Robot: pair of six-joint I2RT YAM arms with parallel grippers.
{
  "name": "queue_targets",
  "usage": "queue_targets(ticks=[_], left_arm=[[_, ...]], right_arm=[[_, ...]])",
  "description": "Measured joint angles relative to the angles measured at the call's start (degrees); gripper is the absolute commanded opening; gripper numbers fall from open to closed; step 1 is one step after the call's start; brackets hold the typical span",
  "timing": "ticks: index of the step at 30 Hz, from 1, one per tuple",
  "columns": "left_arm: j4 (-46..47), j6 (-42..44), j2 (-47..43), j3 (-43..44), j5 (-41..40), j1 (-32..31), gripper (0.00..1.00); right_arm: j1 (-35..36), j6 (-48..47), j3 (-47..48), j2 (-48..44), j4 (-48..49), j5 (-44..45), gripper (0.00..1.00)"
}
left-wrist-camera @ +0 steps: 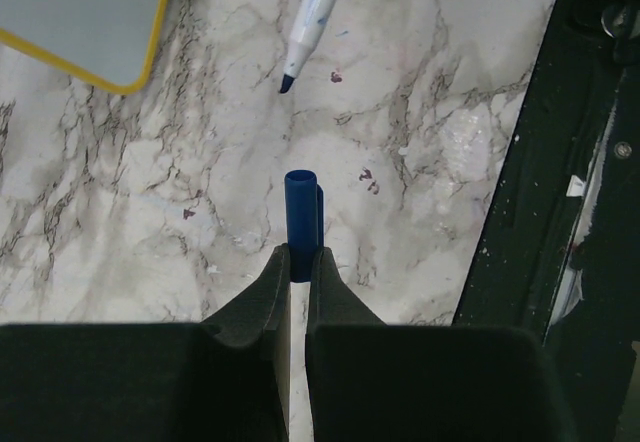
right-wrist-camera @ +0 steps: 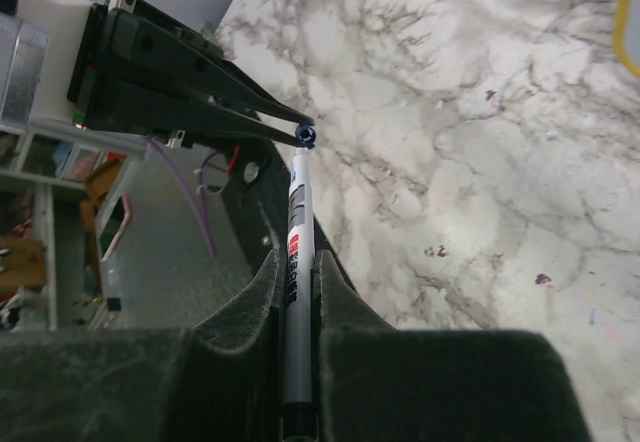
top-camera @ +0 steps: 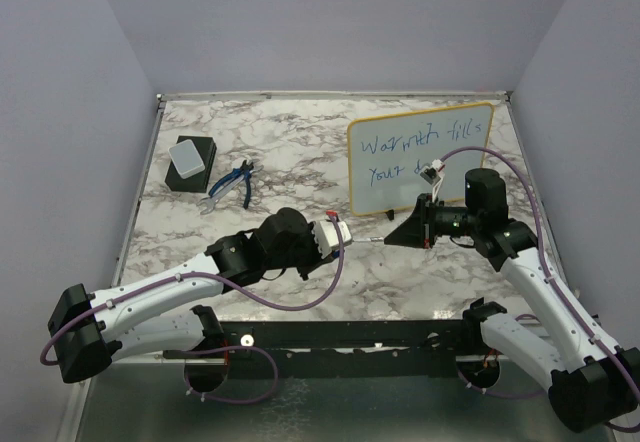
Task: Write a sentence on the whiteboard
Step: Close the whiteboard marker at the center of the board.
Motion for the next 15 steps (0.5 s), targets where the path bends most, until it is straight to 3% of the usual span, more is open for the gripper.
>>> queue_targets(ticks=[5, 15], left_arm=[[0.0, 0.7, -1.2, -0.3, 0.0, -3.3, 0.00], [0.0, 0.9, -1.2, -0.3, 0.0, -4.3, 0.00]], right_arm=[[0.2, -0.5, 1.3, 2.9, -2.8, -3.7, 0.01], [1.7, -2.8, 3.3, 5.0, -8.2, -4.4, 0.01]])
